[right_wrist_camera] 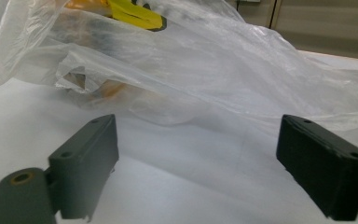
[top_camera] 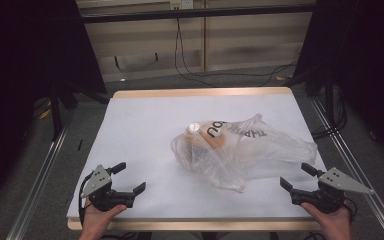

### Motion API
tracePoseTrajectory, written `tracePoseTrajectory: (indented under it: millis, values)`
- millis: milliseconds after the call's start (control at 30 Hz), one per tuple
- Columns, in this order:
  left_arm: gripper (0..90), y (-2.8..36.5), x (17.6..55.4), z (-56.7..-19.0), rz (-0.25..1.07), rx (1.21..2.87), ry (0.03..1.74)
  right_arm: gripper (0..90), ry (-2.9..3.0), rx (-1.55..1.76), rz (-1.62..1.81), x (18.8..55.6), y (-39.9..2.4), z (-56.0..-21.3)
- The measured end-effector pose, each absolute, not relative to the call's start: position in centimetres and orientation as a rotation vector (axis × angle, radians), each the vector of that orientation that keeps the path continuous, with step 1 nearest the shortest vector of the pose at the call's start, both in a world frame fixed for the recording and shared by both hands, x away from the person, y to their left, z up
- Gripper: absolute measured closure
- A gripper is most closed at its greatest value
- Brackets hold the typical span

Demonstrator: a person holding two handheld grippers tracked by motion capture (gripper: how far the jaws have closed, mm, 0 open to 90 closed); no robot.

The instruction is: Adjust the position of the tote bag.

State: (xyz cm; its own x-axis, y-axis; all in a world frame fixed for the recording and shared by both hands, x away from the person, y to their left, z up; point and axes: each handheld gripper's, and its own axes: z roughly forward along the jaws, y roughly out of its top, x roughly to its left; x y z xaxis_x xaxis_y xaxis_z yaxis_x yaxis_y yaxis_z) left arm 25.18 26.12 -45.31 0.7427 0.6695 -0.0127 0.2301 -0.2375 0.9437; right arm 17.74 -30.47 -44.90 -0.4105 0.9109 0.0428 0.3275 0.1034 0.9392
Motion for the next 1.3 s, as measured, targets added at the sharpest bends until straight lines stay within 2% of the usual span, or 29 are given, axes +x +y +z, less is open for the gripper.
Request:
tracePoseTrajectory:
  millis: [200,433,767,933,1300]
  values:
    - [6.0,25.7,25.0,-45.3,0.471,1.835,0.673,15.9,1.839,1.211,1.321,17.9,-30.6,-44.8]
    - [16.2,25.1,25.0,-45.4,0.404,1.848,0.651,20.9,1.866,1.22,1.31,18.4,-30.7,-45.0]
    - [16.8,23.7,24.4,-44.9,0.361,1.867,0.596,25.2,1.901,1.198,1.324,18.7,-30.4,-44.9]
    - [25.7,23.2,24.4,-44.6,0.314,1.88,0.555,25.6,1.924,1.193,1.329,18.8,-30.3,-45.0]
    - [36.2,20.2,23.6,-43.3,0.237,1.902,0.427,30.1,1.948,1.173,1.325,18.7,-30.1,-44.8]
